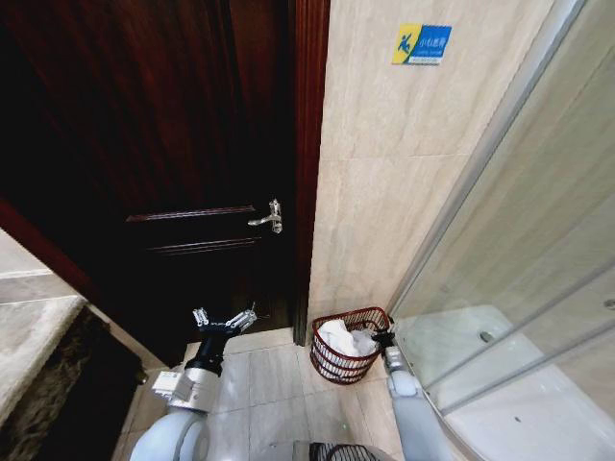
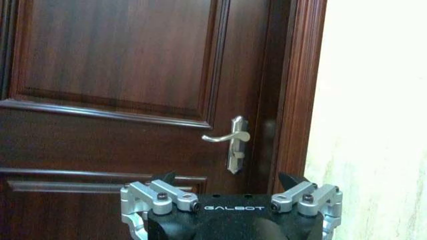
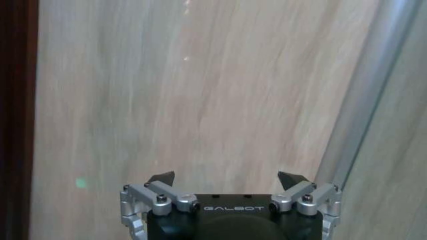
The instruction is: Discard the used towel into the hamper.
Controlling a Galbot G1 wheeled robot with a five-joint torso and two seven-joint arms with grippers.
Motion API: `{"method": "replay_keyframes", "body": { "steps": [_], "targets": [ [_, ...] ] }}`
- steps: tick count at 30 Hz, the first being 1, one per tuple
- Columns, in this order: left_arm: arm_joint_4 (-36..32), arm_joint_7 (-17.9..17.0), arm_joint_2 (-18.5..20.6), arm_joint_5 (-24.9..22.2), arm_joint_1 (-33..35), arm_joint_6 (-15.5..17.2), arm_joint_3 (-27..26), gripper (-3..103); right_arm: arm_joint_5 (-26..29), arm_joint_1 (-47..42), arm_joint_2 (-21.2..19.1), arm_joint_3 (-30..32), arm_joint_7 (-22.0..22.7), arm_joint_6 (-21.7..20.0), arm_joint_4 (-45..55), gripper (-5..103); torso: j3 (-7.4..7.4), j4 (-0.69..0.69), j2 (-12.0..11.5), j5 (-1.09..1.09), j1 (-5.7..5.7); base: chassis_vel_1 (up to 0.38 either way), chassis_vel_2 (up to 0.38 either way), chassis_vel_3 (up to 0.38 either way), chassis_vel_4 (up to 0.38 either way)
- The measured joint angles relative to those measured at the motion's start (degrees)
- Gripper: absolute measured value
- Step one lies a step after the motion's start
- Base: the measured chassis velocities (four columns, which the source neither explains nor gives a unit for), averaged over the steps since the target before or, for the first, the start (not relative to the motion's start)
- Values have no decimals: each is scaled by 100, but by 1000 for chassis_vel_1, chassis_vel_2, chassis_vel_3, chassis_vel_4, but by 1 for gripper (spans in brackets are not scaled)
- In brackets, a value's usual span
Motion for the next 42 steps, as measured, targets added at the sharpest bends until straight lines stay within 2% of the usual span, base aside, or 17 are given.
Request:
{"method": "replay_keyframes", "body": {
  "steps": [2,3,4,5,6,7,13,16,19,25,29,42],
  "targets": [
    [0,0,0,0,0,0,0,100,691,-579,-84,-66,-67,-494,1258,100,0,-1,0,1,0,0,0,0,0],
    [0,0,0,0,0,0,0,100,691,-579,-84,-66,-67,-494,1258,100,0,-1,0,1,0,0,0,0,0],
    [0,0,1,0,0,0,-1,100,1157,-934,-121,-59,-181,-758,2038,100,0,-1,0,0,0,0,0,0,0],
    [1,0,1,0,0,0,0,100,1420,-1136,-133,-41,-274,-911,2511,100,0,-1,0,3,0,0,0,0,0],
    [1,0,1,0,0,0,0,100,1420,-1136,-133,-41,-274,-911,2511,100,0,-1,0,3,0,0,0,0,0],
    [1,0,0,0,0,0,0,100,1742,-1432,-139,29,-404,-1100,3211,100,0,-2,0,0,-1,0,0,0,0],
    [0,0,0,0,0,0,0,100,2155,-1893,-119,158,-409,-1355,4385,100,0,0,0,2,0,0,0,0,0],
    [1,0,0,0,0,0,-1,100,2333,-2272,-67,222,44,-1595,5415,100,0,0,0,1,0,0,0,0,0],
    [0,0,0,0,0,0,0,100,2377,-2451,-23,234,111,-1616,5806,100,0,0,0,1,0,0,0,0,0],
    [0,0,0,0,0,0,0,100,2304,-2782,163,388,77,-1041,6519,100,0,0,0,1,0,0,0,0,0],
    [1,-1,1,0,0,0,-1,100,2276,-2911,144,527,188,-858,6689,100,1,-1,0,1,0,0,0,0,0],
    [0,-1,0,0,0,0,0,100,2259,-3147,268,547,163,-706,6652,100,1,0,0,2,0,0,0,0,0]
  ]
}}
